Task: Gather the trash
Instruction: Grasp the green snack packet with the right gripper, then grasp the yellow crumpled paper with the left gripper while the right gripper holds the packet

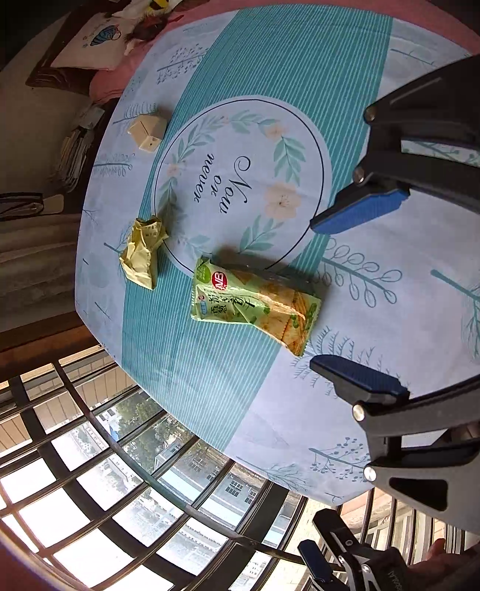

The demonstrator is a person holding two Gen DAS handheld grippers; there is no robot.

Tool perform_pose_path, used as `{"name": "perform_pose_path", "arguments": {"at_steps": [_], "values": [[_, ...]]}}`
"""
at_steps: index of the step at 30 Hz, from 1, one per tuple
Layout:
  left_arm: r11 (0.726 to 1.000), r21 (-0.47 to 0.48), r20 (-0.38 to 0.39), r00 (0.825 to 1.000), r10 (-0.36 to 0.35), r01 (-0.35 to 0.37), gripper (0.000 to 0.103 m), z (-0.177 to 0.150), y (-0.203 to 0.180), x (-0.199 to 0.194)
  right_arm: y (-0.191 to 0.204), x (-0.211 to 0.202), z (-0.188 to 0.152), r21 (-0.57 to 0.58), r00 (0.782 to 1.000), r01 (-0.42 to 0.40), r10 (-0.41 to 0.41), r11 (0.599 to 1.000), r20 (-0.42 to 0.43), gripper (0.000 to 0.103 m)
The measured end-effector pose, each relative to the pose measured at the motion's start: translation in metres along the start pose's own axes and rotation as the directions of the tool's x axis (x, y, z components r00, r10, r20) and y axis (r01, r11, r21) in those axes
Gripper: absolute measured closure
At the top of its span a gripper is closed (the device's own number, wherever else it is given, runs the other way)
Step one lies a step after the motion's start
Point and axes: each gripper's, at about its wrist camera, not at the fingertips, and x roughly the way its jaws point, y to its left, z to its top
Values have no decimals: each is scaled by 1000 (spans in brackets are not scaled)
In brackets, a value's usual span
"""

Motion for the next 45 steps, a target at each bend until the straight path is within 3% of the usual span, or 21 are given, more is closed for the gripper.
{"name": "perform_pose_path", "arguments": {"at_steps": [4,9,14,18,20,22,27,31,37,45], "values": [[998,-42,-24,999,44,-45,20,8,-9,12,-4,29,26,-13,1000,-15,14,1000,-27,35],[993,-80,-32,996,87,-89,20,16,-9,16,14,57,31,-115,998,17,-25,993,-66,35],[988,-100,-45,992,117,-121,20,22,-10,21,33,63,21,-283,995,91,-98,955,-10,40],[986,-106,-54,991,124,-129,20,28,-13,23,34,58,15,-342,997,76,-72,937,24,62],[987,-101,-53,991,122,-127,20,32,-18,24,31,55,12,-362,998,67,-58,930,36,66],[988,-90,-50,992,119,-123,20,38,-24,25,28,54,11,-370,998,52,-39,928,44,81],[994,-45,-35,995,95,-96,20,55,-49,29,5,47,16,-303,998,-52,59,952,14,89],[998,6,-20,998,56,-56,20,74,-76,35,-26,38,19,-208,995,-90,98,974,30,90],[996,91,-14,1000,-12,13,20,106,-124,53,-83,16,29,-58,991,-74,80,996,108,90],[985,144,-66,994,-82,91,20,151,-181,95,-139,10,53,70,984,-59,46,996,174,90]]}}
